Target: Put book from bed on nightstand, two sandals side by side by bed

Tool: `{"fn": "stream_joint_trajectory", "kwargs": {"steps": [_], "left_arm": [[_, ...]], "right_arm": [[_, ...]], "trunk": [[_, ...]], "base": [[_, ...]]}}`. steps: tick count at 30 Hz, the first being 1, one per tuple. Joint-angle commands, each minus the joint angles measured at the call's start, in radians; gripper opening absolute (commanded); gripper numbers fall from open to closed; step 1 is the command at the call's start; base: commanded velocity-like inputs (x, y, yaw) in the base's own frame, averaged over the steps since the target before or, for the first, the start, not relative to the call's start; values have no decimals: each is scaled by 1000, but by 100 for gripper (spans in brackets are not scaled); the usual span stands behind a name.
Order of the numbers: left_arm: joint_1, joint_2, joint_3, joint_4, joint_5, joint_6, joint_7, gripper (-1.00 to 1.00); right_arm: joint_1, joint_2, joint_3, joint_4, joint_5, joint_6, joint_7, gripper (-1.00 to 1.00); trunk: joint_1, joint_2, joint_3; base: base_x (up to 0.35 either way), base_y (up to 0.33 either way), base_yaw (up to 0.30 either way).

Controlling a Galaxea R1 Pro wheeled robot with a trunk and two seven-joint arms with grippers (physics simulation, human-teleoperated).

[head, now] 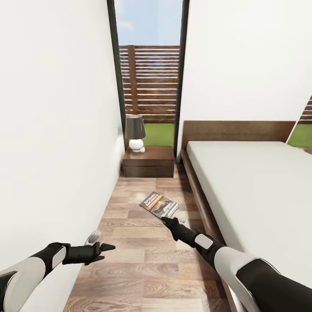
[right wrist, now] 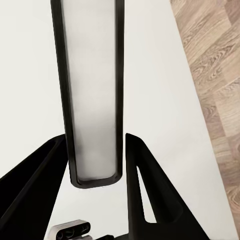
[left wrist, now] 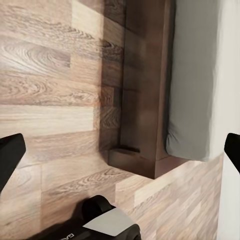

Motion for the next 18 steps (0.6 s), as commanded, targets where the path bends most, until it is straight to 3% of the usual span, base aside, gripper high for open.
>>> {"fn": "stream_joint_trajectory", "kwargs": {"steps": [1,18], "left_arm": [[0,0,8,-1,-6,8,-3,100],[0,0,8,-1,-6,8,-5,100]], "right_arm": [[-1,0,6,2,-11,6,3,-100],[-1,0,6,2,-12,6,3,-100]], "trunk": [[0,0,-1],[0,0,-1]], "base": [[164,3,-4],[164,1,-42]]}}
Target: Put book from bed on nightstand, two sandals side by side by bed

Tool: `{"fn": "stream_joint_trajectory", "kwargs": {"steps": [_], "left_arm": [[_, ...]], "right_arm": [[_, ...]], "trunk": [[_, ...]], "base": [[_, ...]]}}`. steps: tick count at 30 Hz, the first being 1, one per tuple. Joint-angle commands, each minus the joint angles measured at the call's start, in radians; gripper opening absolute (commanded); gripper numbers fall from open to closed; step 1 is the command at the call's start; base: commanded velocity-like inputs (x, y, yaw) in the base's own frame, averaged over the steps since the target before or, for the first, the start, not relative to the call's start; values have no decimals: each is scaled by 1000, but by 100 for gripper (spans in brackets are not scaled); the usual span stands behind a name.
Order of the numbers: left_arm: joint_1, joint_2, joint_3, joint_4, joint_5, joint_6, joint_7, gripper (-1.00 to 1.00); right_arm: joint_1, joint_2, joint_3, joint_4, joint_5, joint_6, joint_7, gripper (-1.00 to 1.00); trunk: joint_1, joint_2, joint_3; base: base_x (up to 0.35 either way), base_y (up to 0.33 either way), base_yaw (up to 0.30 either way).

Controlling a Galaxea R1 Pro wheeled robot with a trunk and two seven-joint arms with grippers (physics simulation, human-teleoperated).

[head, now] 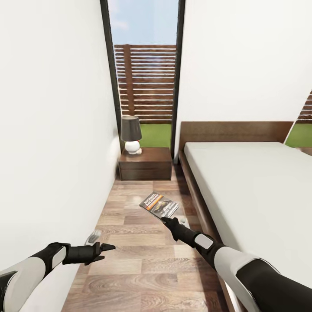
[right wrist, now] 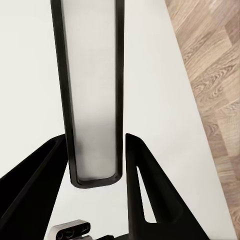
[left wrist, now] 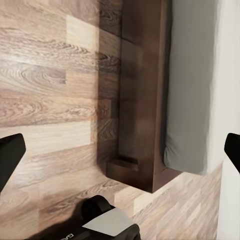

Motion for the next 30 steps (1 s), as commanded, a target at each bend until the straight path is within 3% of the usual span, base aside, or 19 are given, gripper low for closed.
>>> {"fn": "stream_joint_trajectory", "kwargs": {"steps": [1,30], "left_arm": [[0,0,8,-1,-6,8,-3,100],[0,1,8,-1,-6,8,-6,100]], "right_arm": [[-1,0,6,2,-11,6,3,-100],[-1,4,9,2,-1,4,2,-100]], "trunk": [[0,0,-1],[0,0,-1]], "base": [[164,0,-6],[164,0,-1]]}}
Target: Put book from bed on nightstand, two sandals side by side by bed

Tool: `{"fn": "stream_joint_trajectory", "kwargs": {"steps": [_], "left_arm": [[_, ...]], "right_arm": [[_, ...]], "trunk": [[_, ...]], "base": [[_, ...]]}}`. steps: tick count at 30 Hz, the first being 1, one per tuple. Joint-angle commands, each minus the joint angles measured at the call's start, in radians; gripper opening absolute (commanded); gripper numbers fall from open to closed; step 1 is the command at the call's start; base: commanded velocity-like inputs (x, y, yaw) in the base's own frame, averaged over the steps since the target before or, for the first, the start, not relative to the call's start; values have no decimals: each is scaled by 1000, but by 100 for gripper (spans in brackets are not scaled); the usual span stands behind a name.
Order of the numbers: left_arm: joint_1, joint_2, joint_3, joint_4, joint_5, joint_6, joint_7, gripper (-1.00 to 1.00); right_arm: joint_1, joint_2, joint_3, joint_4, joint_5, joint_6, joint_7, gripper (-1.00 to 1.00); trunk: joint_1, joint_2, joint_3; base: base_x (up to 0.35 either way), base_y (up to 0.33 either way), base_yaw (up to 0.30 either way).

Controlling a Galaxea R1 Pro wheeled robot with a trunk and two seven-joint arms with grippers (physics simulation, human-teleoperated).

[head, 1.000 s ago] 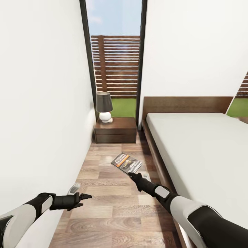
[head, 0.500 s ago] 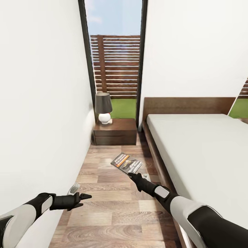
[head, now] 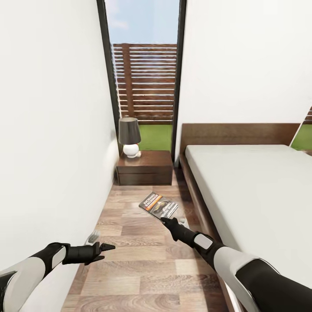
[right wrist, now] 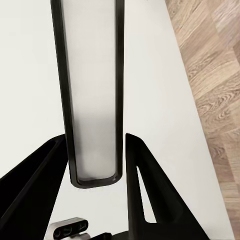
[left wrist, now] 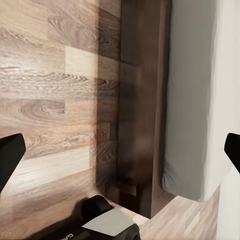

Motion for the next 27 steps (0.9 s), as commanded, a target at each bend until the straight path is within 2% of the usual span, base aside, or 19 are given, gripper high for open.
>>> {"fn": "stream_joint_trajectory", "kwargs": {"steps": [1,27], "left_arm": [[0,0,8,-1,-6,8,-3,100],[0,0,8,-1,-6,8,0,100]], "right_arm": [[-1,1,6,2,-11,6,3,-100],[-1,0,6,1,-9,7,2,-100]], "trunk": [[0,0,-1],[0,0,-1]], "base": [[164,0,0],[164,0,0]]}}
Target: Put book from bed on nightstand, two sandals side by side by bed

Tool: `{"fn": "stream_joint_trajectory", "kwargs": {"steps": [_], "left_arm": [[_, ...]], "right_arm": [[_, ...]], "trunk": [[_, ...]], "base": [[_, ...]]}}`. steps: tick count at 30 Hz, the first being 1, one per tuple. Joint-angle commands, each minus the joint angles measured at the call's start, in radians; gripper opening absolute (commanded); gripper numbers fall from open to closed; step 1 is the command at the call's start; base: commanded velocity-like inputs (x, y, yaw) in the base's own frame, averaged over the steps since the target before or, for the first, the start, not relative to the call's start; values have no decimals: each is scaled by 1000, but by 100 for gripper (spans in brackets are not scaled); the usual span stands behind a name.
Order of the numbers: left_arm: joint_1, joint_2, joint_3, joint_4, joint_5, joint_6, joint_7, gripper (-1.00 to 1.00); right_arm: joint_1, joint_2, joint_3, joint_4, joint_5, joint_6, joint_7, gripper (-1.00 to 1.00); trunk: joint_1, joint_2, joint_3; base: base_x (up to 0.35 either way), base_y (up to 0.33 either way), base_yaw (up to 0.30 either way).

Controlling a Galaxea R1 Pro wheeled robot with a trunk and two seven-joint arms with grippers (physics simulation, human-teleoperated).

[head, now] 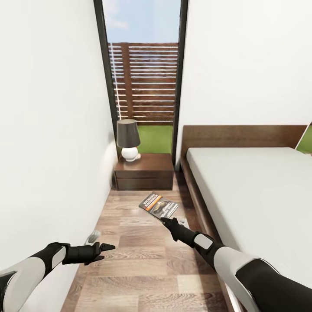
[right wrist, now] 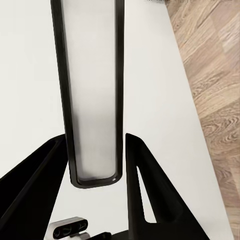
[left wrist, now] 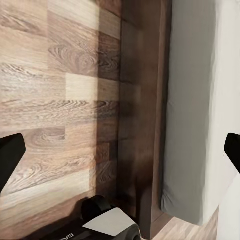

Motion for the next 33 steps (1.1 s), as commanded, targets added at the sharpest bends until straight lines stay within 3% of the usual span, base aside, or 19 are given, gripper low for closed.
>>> {"fn": "stream_joint_trajectory", "kwargs": {"steps": [1,33], "left_arm": [[0,0,8,-1,-6,8,-3,100],[0,0,8,-1,-6,8,-5,100]], "right_arm": [[-1,0,6,2,-11,6,3,-100],[-1,1,8,1,-8,7,3,-100]], "trunk": [[0,0,-1],[0,0,-1]], "base": [[164,0,0],[164,0,0]]}}
